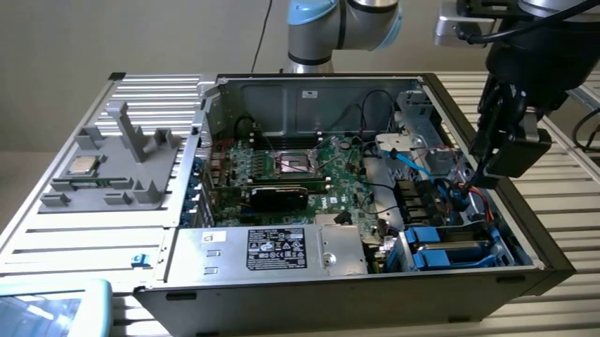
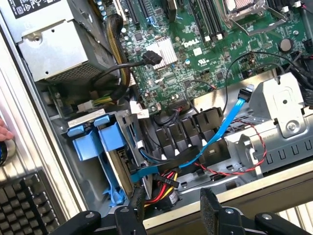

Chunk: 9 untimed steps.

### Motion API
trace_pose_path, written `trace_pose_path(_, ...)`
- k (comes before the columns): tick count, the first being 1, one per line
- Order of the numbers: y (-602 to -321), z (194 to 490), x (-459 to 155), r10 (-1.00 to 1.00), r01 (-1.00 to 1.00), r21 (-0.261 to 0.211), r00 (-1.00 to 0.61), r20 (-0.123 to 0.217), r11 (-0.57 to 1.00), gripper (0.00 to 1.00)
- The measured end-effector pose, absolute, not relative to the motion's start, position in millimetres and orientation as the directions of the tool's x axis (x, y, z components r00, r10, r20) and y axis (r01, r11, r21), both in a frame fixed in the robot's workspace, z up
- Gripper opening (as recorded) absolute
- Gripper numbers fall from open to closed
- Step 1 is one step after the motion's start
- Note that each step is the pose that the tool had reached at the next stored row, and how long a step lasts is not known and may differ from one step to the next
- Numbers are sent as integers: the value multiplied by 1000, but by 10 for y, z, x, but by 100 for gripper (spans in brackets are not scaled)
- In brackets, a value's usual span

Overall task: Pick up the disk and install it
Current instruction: 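Insert the first disk wire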

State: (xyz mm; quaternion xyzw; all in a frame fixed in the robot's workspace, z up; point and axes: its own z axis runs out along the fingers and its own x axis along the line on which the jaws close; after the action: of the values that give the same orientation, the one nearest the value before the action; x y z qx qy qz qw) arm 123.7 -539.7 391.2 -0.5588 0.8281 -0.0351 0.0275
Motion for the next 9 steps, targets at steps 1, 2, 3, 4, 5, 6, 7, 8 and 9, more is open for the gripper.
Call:
trace_pose_path(1,-5400,3914,1237,-927,-924,-87,-374,-10,373,58)
trace_pose_path(2,-5409,3918,1237,-927,-924,-85,-374,-16,374,58)
trace_pose_path(3,-5423,3921,1237,-927,-924,-81,-374,-26,375,58)
trace_pose_path(4,-5435,3924,1237,-927,-924,-77,-374,-36,376,58)
trace_pose_path(5,-5443,3927,1237,-926,-924,-73,-374,-44,376,58)
trace_pose_path(6,-5456,3930,1237,-926,-924,-70,-374,-53,377,58)
trace_pose_path(7,-5470,3933,1237,-925,-924,-66,-374,-62,378,58)
trace_pose_path(8,-5485,3940,1236,-925,-924,-63,-374,-69,378,58)
trace_pose_path(9,-5501,3946,1235,-924,-924,-60,-374,-76,379,58)
